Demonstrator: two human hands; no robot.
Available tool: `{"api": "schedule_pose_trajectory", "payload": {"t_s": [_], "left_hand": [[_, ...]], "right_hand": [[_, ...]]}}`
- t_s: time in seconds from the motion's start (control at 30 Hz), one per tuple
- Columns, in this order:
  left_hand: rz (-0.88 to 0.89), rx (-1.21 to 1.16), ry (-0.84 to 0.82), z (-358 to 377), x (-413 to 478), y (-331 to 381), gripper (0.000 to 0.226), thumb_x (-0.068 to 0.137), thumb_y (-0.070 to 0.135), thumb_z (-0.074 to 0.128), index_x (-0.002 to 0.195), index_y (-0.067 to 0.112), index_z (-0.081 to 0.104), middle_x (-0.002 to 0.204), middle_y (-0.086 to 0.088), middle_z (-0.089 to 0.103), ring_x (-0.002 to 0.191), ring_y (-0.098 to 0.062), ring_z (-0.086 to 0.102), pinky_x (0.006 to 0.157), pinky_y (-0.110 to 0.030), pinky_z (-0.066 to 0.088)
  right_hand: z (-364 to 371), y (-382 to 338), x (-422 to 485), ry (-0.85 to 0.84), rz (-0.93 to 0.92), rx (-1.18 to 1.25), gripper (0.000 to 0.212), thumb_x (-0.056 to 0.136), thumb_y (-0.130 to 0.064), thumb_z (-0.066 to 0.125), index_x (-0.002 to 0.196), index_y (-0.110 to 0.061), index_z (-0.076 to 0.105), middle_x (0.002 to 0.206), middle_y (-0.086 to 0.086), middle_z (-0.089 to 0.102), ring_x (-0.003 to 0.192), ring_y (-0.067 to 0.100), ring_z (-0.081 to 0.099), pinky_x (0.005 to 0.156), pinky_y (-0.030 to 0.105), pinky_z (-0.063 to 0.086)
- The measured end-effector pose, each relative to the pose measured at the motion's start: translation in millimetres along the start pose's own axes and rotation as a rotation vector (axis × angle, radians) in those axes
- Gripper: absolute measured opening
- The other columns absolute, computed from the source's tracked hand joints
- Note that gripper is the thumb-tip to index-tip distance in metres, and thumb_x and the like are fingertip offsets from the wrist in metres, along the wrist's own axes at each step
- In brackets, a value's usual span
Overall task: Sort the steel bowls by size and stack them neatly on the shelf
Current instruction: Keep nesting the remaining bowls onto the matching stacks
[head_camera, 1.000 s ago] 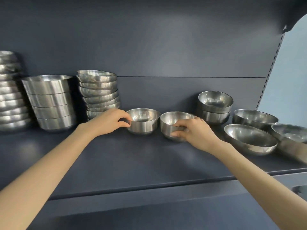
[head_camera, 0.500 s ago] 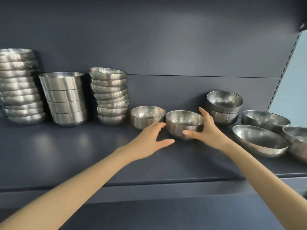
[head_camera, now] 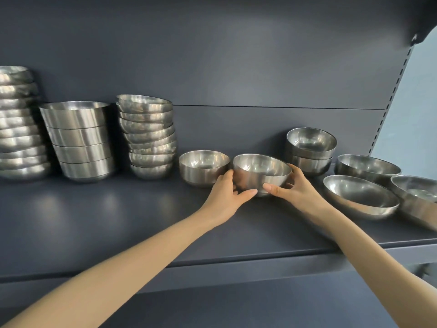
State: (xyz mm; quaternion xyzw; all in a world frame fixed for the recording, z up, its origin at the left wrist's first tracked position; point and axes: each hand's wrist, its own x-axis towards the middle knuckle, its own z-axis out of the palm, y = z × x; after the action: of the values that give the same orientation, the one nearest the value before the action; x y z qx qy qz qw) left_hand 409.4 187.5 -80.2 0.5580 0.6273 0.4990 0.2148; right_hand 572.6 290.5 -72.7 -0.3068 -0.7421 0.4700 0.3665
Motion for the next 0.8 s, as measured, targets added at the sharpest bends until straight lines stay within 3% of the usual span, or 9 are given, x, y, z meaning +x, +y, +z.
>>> {"api": "schedule_pose_trajectory", "payload": {"t_s": [0.07,0.13,0.2,0.27,0.4,0.53,0.6,0.67,0.8], "left_hand": [[0.065,-0.002,0.018,-4.9,1.3,7.2,0.05,0.088,0.025,0.069,0.129,0.01,0.047,0.133,-0.005,0.051,0.113,-0.008,0.058,0.095,-0.016,0.047],[0.118,-0.004,0.005,-17.0,3.6,19.0,0.052,0.087,0.027,0.07,0.13,0.009,0.046,0.131,-0.004,0.055,0.11,-0.009,0.062,0.096,-0.021,0.048],[0.143,0.037,0.03,-35.3,9.5,29.7,0.061,0.086,0.039,0.069,0.135,0.014,0.044,0.133,-0.002,0.051,0.111,-0.009,0.061,0.101,-0.027,0.047],[0.165,0.117,0.093,-55.3,14.5,37.9,0.057,0.083,0.05,0.067,0.129,0.023,0.049,0.129,0.001,0.051,0.107,-0.01,0.063,0.102,-0.035,0.046],[0.125,0.103,0.192,-93.4,17.7,40.1,0.057,0.087,0.039,0.067,0.134,0.017,0.045,0.127,0.013,0.051,0.107,-0.001,0.056,0.094,-0.02,0.041],[0.081,0.094,0.209,-120.9,20.1,13.8,0.049,0.083,0.035,0.072,0.124,0.017,0.052,0.124,0.011,0.06,0.116,-0.007,0.058,0.102,-0.029,0.046],[0.062,0.113,0.202,-126.5,21.2,3.8,0.043,0.084,0.035,0.072,0.121,0.02,0.056,0.119,0.012,0.063,0.115,-0.007,0.058,0.101,-0.026,0.044],[0.061,0.103,0.199,-127.7,22.3,-0.8,0.034,0.085,0.033,0.071,0.115,0.026,0.056,0.113,0.017,0.062,0.113,-0.007,0.058,0.098,-0.022,0.044],[0.045,0.093,0.208,-124.6,27.3,-14.0,0.039,0.085,0.035,0.071,0.119,0.024,0.057,0.12,0.01,0.063,0.114,-0.008,0.059,0.102,-0.035,0.046]], "right_hand": [[-1.3,-10.2,-2.9,0.032,-0.032,0.04,0.085,0.066,-0.032,0.078,0.136,-0.023,0.031,0.119,-0.014,0.054,0.103,-0.003,0.053,0.072,0.008,0.047],[-2.6,-23.6,-2.2,0.053,-0.069,0.079,0.082,0.06,-0.035,0.078,0.129,-0.026,0.034,0.117,-0.015,0.055,0.102,-0.005,0.056,0.072,0.008,0.049],[-0.6,-39.4,3.7,0.055,-0.107,0.09,0.078,0.061,-0.034,0.077,0.126,-0.027,0.036,0.115,-0.016,0.056,0.099,-0.007,0.057,0.071,0.006,0.048],[7.3,-53.3,14.6,0.047,-0.145,0.086,0.078,0.063,-0.035,0.079,0.128,-0.024,0.038,0.117,-0.015,0.057,0.1,-0.007,0.058,0.071,0.006,0.048],[40.0,-67.6,41.2,0.007,-0.157,0.065,0.094,0.065,-0.039,0.081,0.141,-0.016,0.031,0.127,-0.008,0.054,0.114,0.003,0.055,0.082,0.013,0.046],[71.6,-62.1,60.5,-0.052,-0.15,0.019,0.088,0.071,-0.033,0.082,0.141,-0.017,0.03,0.129,-0.009,0.05,0.116,0.003,0.05,0.09,0.018,0.044],[80.8,-57.5,66.5,-0.076,-0.138,0.009,0.091,0.071,-0.033,0.082,0.142,-0.017,0.028,0.134,-0.007,0.048,0.122,0.008,0.047,0.097,0.024,0.043],[86.7,-53.1,71.0,-0.093,-0.131,0.009,0.092,0.072,-0.032,0.081,0.144,-0.015,0.027,0.135,-0.005,0.047,0.123,0.01,0.047,0.097,0.025,0.043],[90.4,-44.1,75.3,-0.109,-0.121,-0.007,0.091,0.071,-0.034,0.081,0.143,-0.013,0.029,0.132,-0.006,0.05,0.119,0.009,0.051,0.095,0.023,0.043]]}}
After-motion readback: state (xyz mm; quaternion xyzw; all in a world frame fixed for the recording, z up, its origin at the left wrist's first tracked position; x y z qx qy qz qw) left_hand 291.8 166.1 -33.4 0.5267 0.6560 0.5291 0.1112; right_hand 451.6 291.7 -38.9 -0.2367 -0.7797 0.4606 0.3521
